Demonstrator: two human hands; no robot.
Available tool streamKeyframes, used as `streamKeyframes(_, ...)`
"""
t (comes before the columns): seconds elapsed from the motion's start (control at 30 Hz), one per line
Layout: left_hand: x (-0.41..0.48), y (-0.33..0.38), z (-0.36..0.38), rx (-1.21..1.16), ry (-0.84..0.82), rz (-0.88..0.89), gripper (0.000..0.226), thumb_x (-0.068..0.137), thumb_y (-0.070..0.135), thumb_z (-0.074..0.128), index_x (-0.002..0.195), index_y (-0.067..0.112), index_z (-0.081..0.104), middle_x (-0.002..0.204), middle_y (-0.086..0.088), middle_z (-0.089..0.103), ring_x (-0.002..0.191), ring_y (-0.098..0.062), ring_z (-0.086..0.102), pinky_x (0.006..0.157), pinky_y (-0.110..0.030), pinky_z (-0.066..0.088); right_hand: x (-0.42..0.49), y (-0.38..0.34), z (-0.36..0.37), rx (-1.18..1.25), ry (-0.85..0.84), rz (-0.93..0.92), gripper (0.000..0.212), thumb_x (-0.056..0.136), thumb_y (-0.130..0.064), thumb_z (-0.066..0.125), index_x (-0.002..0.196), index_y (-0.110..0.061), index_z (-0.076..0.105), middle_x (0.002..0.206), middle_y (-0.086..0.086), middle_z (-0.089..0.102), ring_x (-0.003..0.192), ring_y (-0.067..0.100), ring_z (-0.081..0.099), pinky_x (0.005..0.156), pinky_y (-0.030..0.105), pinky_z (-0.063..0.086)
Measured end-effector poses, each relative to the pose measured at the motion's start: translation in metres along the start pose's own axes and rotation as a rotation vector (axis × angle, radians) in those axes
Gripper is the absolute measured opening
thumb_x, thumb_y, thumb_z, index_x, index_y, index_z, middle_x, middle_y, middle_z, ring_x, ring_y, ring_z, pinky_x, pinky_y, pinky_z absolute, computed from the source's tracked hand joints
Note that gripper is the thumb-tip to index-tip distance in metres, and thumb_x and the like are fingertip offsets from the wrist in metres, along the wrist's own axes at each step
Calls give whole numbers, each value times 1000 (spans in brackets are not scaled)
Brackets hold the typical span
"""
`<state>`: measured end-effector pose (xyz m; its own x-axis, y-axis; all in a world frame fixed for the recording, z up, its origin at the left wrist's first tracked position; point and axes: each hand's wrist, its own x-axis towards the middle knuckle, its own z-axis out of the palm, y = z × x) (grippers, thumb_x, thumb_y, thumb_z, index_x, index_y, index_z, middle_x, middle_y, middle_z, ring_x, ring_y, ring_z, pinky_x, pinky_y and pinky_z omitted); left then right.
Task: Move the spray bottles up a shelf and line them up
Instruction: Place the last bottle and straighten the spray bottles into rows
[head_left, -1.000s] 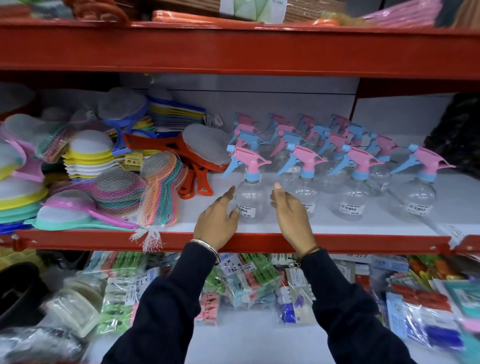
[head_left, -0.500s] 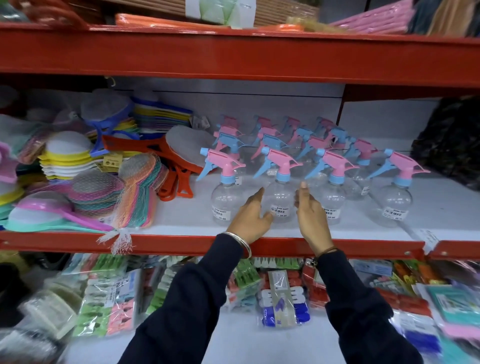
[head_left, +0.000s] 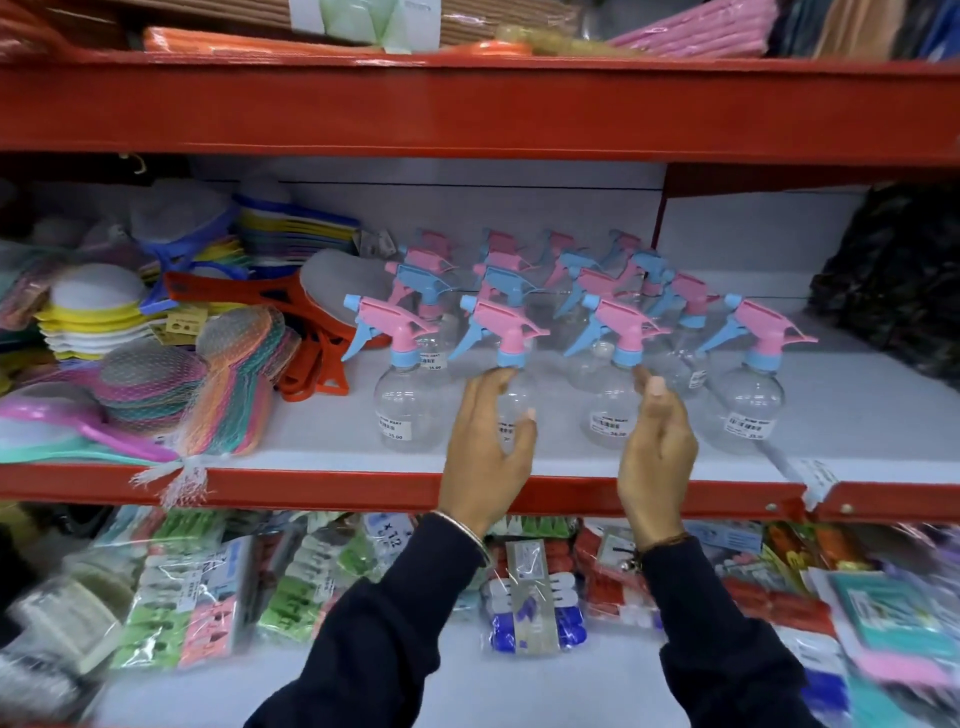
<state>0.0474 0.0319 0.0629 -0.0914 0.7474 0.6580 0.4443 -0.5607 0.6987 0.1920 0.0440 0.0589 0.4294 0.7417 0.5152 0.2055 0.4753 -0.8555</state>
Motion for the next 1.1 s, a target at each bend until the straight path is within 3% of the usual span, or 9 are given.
streamKeyframes(0.07,2,9,20,-1,-156,-6,44,89,18,54,132,20,42,129,5,45,117,-5,46,100,-27,40,11,2,-11,-31,-28,39,50,93,-55,30,123,-23,52,125,-3,57,112,4,51,88,6,35)
streamKeyframes(0.2,20,8,57,75,-455,-203,67,90,25,54,146,17,19,151,-4,26,134,-19,35,108,-39,37,28,1,-25,-117,-199,138,53,93,-54,24,123,-21,51,126,13,59,113,24,53,87,25,34)
streamKeyframes(0.33,29,1,68,90,-543,-298,72,89,22,54,148,18,14,151,-9,30,133,-25,38,107,-39,37,37,3,-33,-174,-259,171,48,93,-55,23,88,-20,56,83,12,63,83,29,56,65,26,41)
streamKeyframes(0.53,16,-3,67,53,-446,-335,64,89,23,55,145,19,24,144,-4,41,128,-17,43,107,-35,37,41,16,-42,-139,-289,209,101,72,-84,23,96,8,56,106,31,64,100,40,61,93,59,46)
streamKeyframes(0.67,1,7,73,177,-260,-215,57,89,28,55,141,17,32,142,2,41,129,-13,39,107,-30,34,37,15,-58,-50,-221,155,71,77,-77,27,108,-24,63,121,3,65,113,14,59,102,43,45)
streamKeyframes(0.8,-14,39,96,17,-19,40,39,89,19,54,127,16,47,125,5,48,118,-5,44,99,-17,35,38,18,-91,-51,34,-4,55,89,-58,29,121,-23,56,129,-1,57,118,5,51,101,25,41)
streamKeyframes(0.9,-10,54,126,-38,-176,61,40,90,18,53,129,17,45,128,4,47,120,-4,44,101,-24,38,54,22,-112,-157,106,4,63,88,-57,25,130,-15,45,138,10,42,121,14,42,94,10,31)
streamKeyframes(1.0,13,62,160,-75,-395,-137,54,89,19,55,139,15,33,143,-1,37,128,-13,39,107,-31,36,71,30,-121,-280,24,150,76,87,-66,24,138,-10,32,145,16,30,130,29,37,101,35,30)
streamKeyframes(1.1,37,64,181,-98,-594,-342,73,87,21,56,147,14,16,154,-5,24,137,-21,31,111,-37,32,79,33,-125,-306,-71,212,88,78,-78,17,129,-11,45,137,14,45,117,28,48,98,43,38)
